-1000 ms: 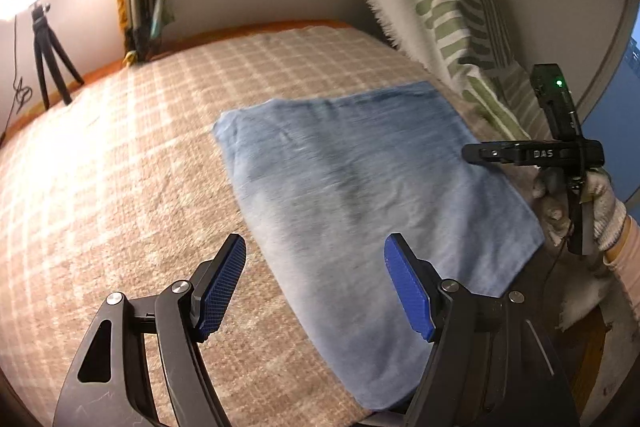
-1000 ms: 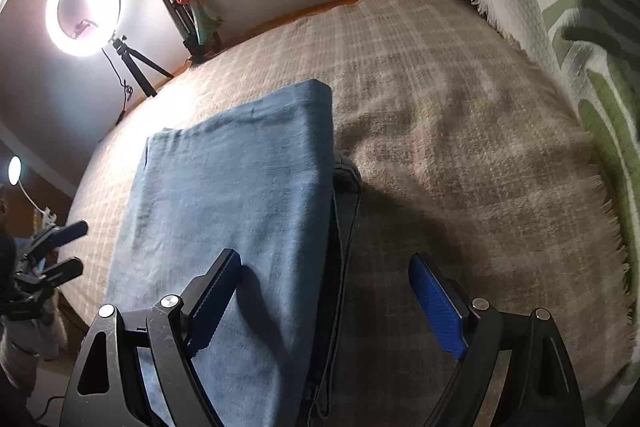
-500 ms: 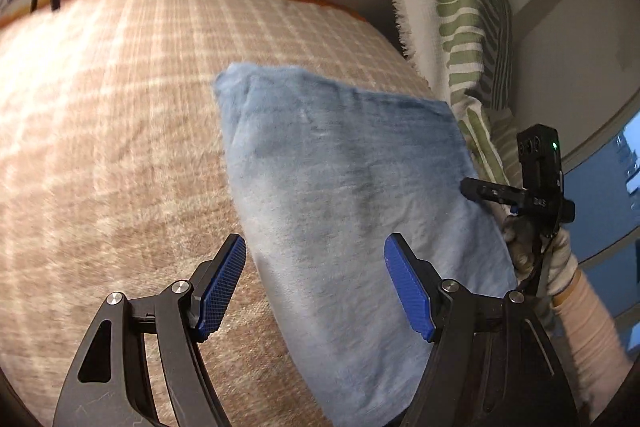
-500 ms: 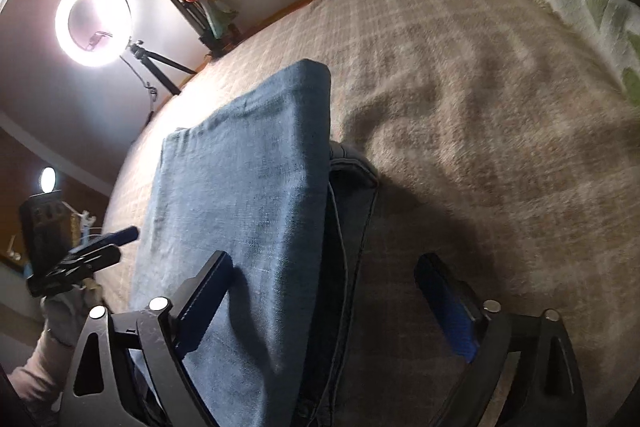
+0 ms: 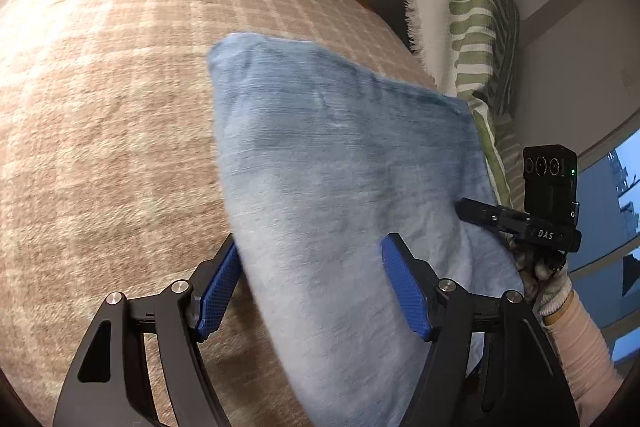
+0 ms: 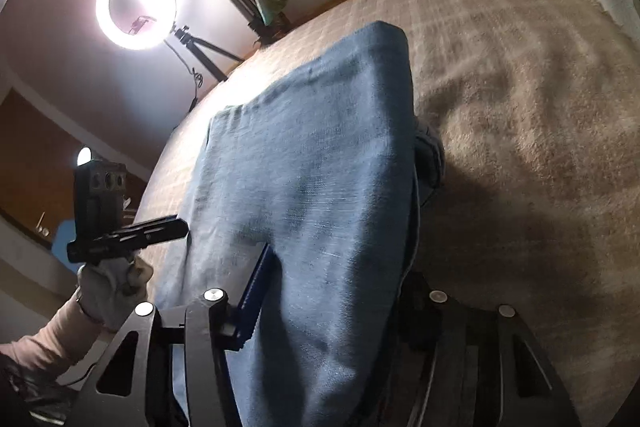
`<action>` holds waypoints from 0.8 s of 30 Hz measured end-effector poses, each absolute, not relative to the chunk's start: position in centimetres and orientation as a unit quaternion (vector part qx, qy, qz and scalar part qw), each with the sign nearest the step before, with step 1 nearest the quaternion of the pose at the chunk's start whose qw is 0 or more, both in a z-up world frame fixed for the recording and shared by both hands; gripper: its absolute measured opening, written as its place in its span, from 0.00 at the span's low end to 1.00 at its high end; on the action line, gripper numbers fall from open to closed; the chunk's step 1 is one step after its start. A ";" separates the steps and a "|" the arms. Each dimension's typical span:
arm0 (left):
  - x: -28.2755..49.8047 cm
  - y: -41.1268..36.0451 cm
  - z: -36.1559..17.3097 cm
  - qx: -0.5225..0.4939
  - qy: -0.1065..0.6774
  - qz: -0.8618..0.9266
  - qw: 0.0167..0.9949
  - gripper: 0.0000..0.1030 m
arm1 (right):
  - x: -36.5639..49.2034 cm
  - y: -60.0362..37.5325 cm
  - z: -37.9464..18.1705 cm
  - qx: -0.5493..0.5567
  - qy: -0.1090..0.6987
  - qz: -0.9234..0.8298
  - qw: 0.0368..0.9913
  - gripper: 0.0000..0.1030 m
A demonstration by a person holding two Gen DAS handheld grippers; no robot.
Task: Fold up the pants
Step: 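Grasp the folded jeans bundle with the left tool, then carry the jeans bundle with both tools toward the pillow and lower it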
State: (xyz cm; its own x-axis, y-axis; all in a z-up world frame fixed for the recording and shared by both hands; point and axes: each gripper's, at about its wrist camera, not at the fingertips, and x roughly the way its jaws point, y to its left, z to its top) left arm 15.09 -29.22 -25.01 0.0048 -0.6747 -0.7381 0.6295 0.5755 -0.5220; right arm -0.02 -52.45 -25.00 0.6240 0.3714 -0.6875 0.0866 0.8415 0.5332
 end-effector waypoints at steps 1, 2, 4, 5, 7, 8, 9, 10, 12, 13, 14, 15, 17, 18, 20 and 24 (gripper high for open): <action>15.0 -29.6 -25.0 -0.016 0.533 -0.460 0.710 0.53 | -0.1 -52.2 -24.8 0.265 0.425 0.075 0.862 0.47; 15.0 -29.8 -25.0 -0.014 0.531 -0.456 0.714 0.43 | -0.3 -52.2 -24.6 0.264 0.425 0.070 0.863 0.44; 15.2 -29.9 -24.8 -0.019 0.527 -0.455 0.717 0.27 | -0.4 -51.8 -23.9 0.256 0.426 0.054 0.866 0.38; 15.3 -29.9 -24.6 -0.022 0.524 -0.455 0.719 0.21 | -0.5 -51.6 -23.4 0.249 0.426 0.047 0.869 0.35; 15.3 -29.7 -24.0 -0.025 0.517 -0.459 0.723 0.17 | -0.7 -51.0 -22.5 0.234 0.425 0.031 0.874 0.31; 15.3 -29.5 -23.8 -0.024 0.512 -0.461 0.724 0.16 | -0.7 -51.0 -22.2 0.233 0.424 0.028 0.875 0.25; 15.1 -29.5 -23.5 -0.019 0.506 -0.463 0.728 0.15 | -0.8 -50.8 -21.8 0.234 0.420 0.027 0.876 0.24; 14.9 -29.5 -23.1 -0.013 0.498 -0.465 0.732 0.15 | -0.9 -50.6 -21.3 0.235 0.415 0.024 0.879 0.22; 14.6 -29.3 -22.6 -0.004 0.487 -0.472 0.735 0.15 | -0.9 -50.2 -20.5 0.222 0.415 0.027 0.882 0.21; 14.6 -29.4 -22.7 0.001 0.486 -0.471 0.736 0.15 | -0.8 -50.2 -20.5 0.217 0.420 0.028 0.881 0.21; 14.6 -29.5 -22.8 0.002 0.488 -0.471 0.735 0.15 | -0.6 -50.3 -20.7 0.215 0.425 0.028 0.879 0.23; 14.7 -29.6 -22.9 0.000 0.490 -0.471 0.733 0.15 | -0.4 -50.7 -21.1 0.220 0.435 0.023 0.873 0.25; 15.0 -29.5 -23.3 -0.004 0.494 -0.471 0.731 0.15 | -0.1 -51.2 -21.7 0.223 0.441 0.018 0.869 0.43; 15.1 -29.6 -23.4 -0.003 0.495 -0.472 0.730 0.15 | -0.1 -51.3 -21.9 0.216 0.441 0.013 0.871 0.48; 15.0 -29.5 -23.7 0.002 0.493 -0.472 0.731 0.15 | -0.2 -51.6 -22.4 0.201 0.444 0.006 0.873 0.71; 15.2 -29.8 -24.3 0.004 0.500 -0.468 0.728 0.23 | -0.4 -52.7 -24.0 0.251 0.427 0.038 0.868 0.69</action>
